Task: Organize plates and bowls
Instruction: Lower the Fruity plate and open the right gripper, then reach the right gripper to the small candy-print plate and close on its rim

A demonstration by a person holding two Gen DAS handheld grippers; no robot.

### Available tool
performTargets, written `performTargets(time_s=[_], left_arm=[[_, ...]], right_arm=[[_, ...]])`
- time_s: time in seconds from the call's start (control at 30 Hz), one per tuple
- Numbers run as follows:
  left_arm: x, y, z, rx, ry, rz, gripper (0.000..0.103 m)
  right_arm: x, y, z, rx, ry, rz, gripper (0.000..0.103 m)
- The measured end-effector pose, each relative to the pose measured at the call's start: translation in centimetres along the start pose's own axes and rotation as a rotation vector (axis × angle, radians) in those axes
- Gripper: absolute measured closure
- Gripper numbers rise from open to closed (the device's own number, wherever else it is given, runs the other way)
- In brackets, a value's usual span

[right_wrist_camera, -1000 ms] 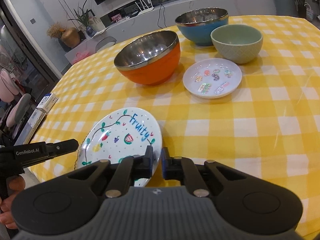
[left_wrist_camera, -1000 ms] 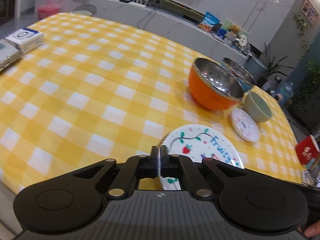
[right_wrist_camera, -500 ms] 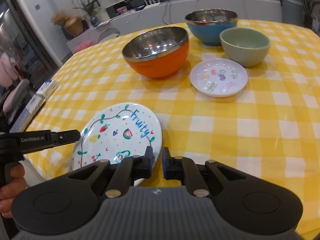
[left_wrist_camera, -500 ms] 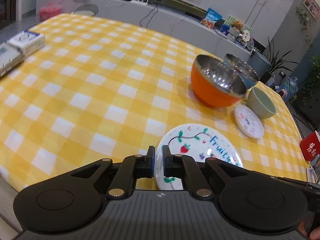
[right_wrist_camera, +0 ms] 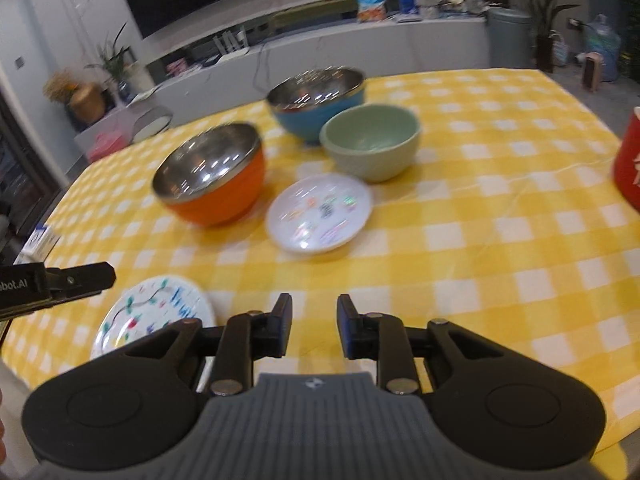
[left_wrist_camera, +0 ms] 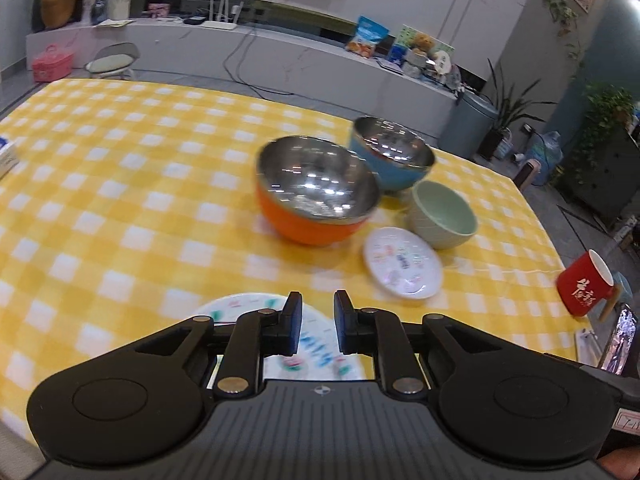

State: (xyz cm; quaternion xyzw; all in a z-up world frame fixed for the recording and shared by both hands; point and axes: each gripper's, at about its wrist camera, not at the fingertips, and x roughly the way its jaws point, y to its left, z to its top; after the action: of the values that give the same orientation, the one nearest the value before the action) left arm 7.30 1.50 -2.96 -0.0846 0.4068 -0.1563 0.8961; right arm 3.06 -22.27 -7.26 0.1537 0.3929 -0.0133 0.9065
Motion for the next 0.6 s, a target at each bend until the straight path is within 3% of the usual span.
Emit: performTargets(time_s=[0.27, 0.6], left_arm=[[3.2, -2.2, 0.3, -0.035, -0.022, -0.052, 0.067], [7.6, -2.2, 0.7, -0.071, -0.021, -0.027, 0.065]], right_arm=[[1.5, -2.7, 0.9, 0.077, -0.046, -0.078, 0.069], [4.8, -4.5, 1.8, 0.177, -0.087, -0.060, 0.066]])
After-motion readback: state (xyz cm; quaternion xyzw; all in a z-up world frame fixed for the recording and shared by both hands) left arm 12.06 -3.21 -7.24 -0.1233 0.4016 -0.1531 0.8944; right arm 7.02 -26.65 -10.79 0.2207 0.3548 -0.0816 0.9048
